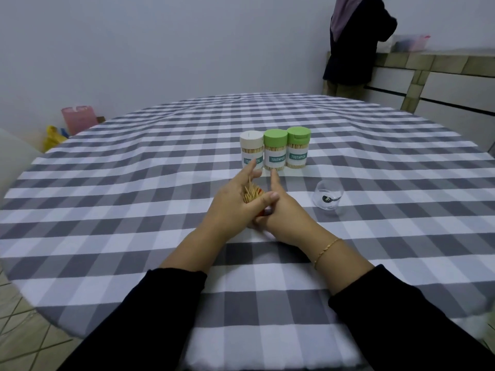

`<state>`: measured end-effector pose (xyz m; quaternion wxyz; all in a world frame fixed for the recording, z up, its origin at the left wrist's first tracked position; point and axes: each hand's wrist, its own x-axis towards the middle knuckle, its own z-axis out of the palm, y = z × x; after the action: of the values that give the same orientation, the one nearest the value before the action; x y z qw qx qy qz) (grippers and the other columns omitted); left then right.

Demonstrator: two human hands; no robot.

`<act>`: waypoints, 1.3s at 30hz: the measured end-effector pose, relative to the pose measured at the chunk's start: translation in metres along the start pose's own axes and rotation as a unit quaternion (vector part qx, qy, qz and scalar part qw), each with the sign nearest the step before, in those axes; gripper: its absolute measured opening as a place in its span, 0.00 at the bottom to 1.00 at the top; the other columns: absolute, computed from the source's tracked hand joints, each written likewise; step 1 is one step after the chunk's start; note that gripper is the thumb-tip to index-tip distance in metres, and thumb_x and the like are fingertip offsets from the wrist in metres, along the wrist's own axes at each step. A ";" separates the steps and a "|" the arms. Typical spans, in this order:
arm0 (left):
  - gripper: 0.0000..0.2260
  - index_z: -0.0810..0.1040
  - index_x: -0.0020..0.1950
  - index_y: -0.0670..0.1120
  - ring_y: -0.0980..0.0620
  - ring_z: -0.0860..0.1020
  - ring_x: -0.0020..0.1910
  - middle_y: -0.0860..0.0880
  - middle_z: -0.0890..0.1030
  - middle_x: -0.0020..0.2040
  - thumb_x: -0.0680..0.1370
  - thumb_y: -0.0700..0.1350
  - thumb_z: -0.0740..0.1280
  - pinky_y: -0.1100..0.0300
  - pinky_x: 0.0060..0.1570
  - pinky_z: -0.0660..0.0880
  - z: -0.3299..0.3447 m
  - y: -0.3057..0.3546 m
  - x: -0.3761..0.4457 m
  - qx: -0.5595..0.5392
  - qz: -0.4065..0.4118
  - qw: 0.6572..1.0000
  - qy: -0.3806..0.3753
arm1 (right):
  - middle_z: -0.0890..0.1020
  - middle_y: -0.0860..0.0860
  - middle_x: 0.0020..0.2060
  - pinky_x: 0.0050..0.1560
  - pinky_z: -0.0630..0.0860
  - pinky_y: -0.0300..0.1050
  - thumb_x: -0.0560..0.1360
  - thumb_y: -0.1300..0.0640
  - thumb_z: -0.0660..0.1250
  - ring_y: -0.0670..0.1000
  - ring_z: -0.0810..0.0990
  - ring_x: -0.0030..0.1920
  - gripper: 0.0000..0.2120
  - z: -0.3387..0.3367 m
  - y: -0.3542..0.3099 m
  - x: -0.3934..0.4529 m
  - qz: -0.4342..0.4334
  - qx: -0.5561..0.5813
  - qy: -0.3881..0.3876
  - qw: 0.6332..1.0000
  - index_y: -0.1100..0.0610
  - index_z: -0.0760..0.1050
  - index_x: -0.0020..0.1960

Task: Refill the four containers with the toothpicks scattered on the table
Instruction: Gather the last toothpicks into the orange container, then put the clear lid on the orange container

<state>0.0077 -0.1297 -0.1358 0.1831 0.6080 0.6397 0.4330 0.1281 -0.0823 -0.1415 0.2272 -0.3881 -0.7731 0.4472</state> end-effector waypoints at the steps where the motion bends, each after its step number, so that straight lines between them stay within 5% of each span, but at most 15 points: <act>1: 0.37 0.53 0.78 0.59 0.60 0.70 0.63 0.59 0.71 0.69 0.74 0.58 0.69 0.63 0.60 0.64 0.000 0.000 0.000 0.003 0.000 1.000 0.002 | 0.78 0.49 0.61 0.60 0.76 0.53 0.70 0.63 0.73 0.52 0.79 0.58 0.57 0.000 0.002 0.002 0.002 0.014 -0.004 1.000 0.41 0.29 0.74; 6: 0.33 0.60 0.76 0.57 0.63 0.74 0.55 0.60 0.76 0.60 0.74 0.56 0.70 0.73 0.53 0.67 0.003 -0.002 0.002 0.002 0.013 1.000 0.022 | 0.79 0.55 0.58 0.52 0.78 0.50 0.73 0.65 0.66 0.53 0.80 0.50 0.52 -0.007 0.003 0.001 0.014 -0.061 -0.007 0.998 0.45 0.27 0.74; 9: 0.26 0.70 0.72 0.52 0.62 0.75 0.53 0.57 0.77 0.54 0.75 0.53 0.70 0.75 0.53 0.68 0.008 -0.005 0.003 0.007 0.020 0.998 0.051 | 0.66 0.51 0.72 0.62 0.69 0.44 0.75 0.67 0.62 0.53 0.70 0.66 0.44 -0.016 -0.002 -0.003 -0.002 -0.120 0.017 0.993 0.48 0.36 0.77; 13: 0.11 0.79 0.59 0.48 0.70 0.73 0.47 0.57 0.77 0.50 0.78 0.48 0.68 0.81 0.47 0.65 0.013 -0.006 0.004 0.030 0.039 0.995 0.087 | 0.62 0.51 0.73 0.70 0.56 0.47 0.74 0.63 0.61 0.53 0.57 0.72 0.32 -0.020 -0.003 -0.006 -0.052 -0.289 0.172 0.940 0.52 0.56 0.76; 16: 0.05 0.80 0.52 0.48 0.73 0.72 0.44 0.57 0.77 0.46 0.79 0.47 0.66 0.80 0.44 0.65 0.014 -0.007 0.005 0.035 0.045 0.993 0.100 | 0.60 0.52 0.73 0.71 0.51 0.54 0.73 0.58 0.62 0.55 0.54 0.73 0.29 -0.025 0.003 -0.006 0.004 -0.353 0.277 0.894 0.51 0.62 0.73; 19: 0.08 0.81 0.57 0.47 0.73 0.73 0.47 0.58 0.78 0.50 0.79 0.46 0.66 0.81 0.47 0.65 0.014 -0.005 0.002 0.018 0.057 0.993 0.106 | 0.51 0.56 0.76 0.72 0.44 0.61 0.73 0.54 0.63 0.59 0.44 0.76 0.31 -0.034 0.009 -0.003 0.133 -0.366 0.268 0.881 0.50 0.57 0.74; 22: 0.13 0.79 0.64 0.47 0.68 0.73 0.52 0.60 0.76 0.54 0.80 0.45 0.65 0.82 0.52 0.64 0.013 -0.001 -0.001 0.011 0.070 0.992 0.103 | 0.49 0.57 0.76 0.72 0.49 0.60 0.73 0.54 0.62 0.61 0.46 0.75 0.33 -0.038 0.015 -0.001 0.198 -0.334 0.227 0.893 0.51 0.52 0.75; 28: 0.11 0.83 0.55 0.43 0.65 0.72 0.47 0.60 0.74 0.49 0.79 0.48 0.66 0.82 0.48 0.62 0.011 0.000 0.000 0.066 0.079 0.993 0.059 | 0.54 0.57 0.74 0.70 0.56 0.51 0.76 0.60 0.59 0.58 0.52 0.74 0.31 -0.033 0.016 -0.002 0.160 -0.283 0.219 0.920 0.54 0.53 0.76; 32: 0.14 0.78 0.65 0.46 0.59 0.74 0.59 0.52 0.80 0.61 0.81 0.46 0.64 0.80 0.57 0.62 0.011 0.000 0.000 0.076 0.077 0.991 0.074 | 0.60 0.56 0.71 0.69 0.59 0.48 0.76 0.62 0.58 0.57 0.57 0.71 0.28 -0.028 0.014 0.001 0.104 -0.248 0.223 0.937 0.54 0.57 0.75; 36: 0.31 0.58 0.77 0.58 0.62 0.68 0.64 0.56 0.72 0.69 0.77 0.56 0.66 0.65 0.62 0.65 0.009 0.002 -0.001 0.021 0.037 0.998 0.036 | 0.62 0.55 0.66 0.62 0.65 0.44 0.77 0.58 0.61 0.54 0.66 0.65 0.26 -0.027 0.013 0.001 0.054 -0.140 0.236 0.960 0.51 0.60 0.74; 39: 0.49 0.49 0.78 0.62 0.55 0.62 0.73 0.58 0.63 0.75 0.63 0.70 0.70 0.52 0.70 0.64 0.001 -0.005 0.000 0.008 -0.025 0.999 0.024 | 0.61 0.54 0.66 0.55 0.67 0.39 0.77 0.54 0.65 0.51 0.70 0.55 0.26 -0.031 0.008 -0.001 0.060 -0.050 0.247 0.966 0.49 0.63 0.73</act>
<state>0.0055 -0.1286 -0.1396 0.1735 0.5825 0.6627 0.4374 0.1533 -0.0643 -0.1335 0.3642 -0.5428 -0.6897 0.3115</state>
